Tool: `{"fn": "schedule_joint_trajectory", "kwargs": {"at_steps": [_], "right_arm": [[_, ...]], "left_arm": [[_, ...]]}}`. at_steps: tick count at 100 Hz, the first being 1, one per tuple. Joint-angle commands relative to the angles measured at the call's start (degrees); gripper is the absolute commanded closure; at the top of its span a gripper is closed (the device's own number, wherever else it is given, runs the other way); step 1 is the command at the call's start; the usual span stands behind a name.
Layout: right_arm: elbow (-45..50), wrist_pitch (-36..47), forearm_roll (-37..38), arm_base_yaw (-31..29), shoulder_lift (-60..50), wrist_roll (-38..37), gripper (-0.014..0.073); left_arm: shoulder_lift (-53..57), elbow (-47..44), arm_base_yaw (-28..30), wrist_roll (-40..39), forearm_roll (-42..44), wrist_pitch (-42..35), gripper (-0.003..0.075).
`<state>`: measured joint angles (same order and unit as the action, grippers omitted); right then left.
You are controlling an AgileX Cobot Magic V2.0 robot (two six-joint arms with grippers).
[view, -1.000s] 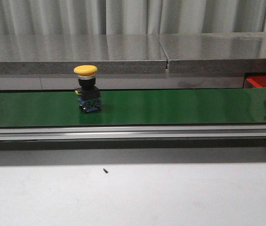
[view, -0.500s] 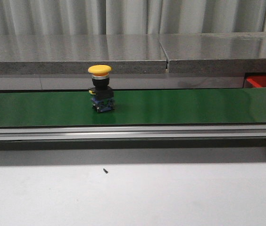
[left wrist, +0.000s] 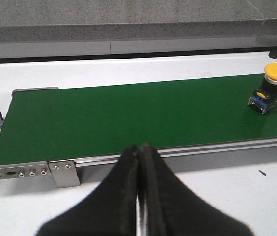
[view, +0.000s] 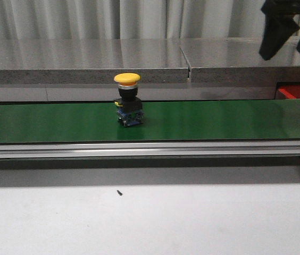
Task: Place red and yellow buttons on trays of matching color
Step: 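Grasp the yellow button off the belt with the right gripper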
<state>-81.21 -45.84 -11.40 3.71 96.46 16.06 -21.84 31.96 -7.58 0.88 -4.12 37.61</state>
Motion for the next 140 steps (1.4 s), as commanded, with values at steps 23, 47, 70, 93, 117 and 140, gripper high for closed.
{"fn": "schedule_joint_trajectory", "kwargs": {"at_steps": [23, 47, 70, 93, 117, 140], "right_arm": [[-1.2, -2.7, -0.9, 12.2, -2.7, 3.5, 0.0019], [-1.4, -5.0, -0.9, 19.6, -2.4, 8.8, 0.0019], [-3.5, -3.8, -1.9, 22.4, 1.0, 10.1, 0.0019], [-7.5, 0.4, -9.3, 22.4, 6.4, 10.1, 0.0019], [-8.3, 2.9, -9.8, 22.4, 8.7, 10.1, 0.0288], [-7.7, 5.2, -9.6, 22.3, 7.5, 10.0, 0.045]], "left_arm": [[-0.5, 1.6, -0.5, -0.2, -0.5, -4.1, 0.0739], [-0.5, 1.6, -0.5, -0.2, -0.5, -4.1, 0.0739], [-0.5, 1.6, -0.5, -0.2, -0.5, -4.1, 0.0739], [-0.5, 1.6, -0.5, -0.2, -0.5, -4.1, 0.0739], [-0.5, 1.6, -0.5, -0.2, -0.5, -4.1, 0.0739], [-0.5, 1.6, -0.5, -0.2, -0.5, -4.1, 0.0739]]}}
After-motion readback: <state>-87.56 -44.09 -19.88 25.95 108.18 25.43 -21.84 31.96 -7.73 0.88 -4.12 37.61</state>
